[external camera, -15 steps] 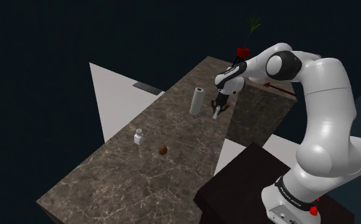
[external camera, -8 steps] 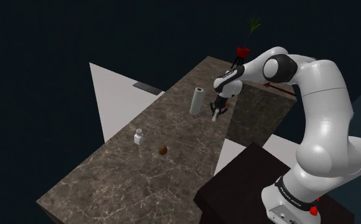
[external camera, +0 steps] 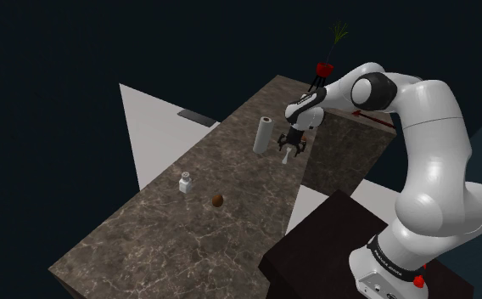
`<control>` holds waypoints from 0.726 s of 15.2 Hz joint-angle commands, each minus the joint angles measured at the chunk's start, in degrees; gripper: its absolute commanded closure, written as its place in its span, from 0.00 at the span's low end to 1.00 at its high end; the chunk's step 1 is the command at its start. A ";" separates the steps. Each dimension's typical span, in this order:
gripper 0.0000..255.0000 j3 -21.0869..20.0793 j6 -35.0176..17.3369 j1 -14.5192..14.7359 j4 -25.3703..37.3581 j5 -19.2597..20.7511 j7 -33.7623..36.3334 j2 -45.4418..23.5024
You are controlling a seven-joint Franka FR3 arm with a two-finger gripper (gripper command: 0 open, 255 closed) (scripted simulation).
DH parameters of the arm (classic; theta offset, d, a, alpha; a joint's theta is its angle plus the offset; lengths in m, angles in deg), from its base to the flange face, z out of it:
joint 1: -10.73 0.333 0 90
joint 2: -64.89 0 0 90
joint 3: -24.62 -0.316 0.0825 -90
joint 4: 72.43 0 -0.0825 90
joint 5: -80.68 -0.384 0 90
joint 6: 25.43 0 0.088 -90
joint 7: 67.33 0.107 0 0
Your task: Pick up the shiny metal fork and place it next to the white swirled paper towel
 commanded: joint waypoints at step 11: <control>0.00 0.46 4.54 -0.11 -0.38 0.47 0.26 4.91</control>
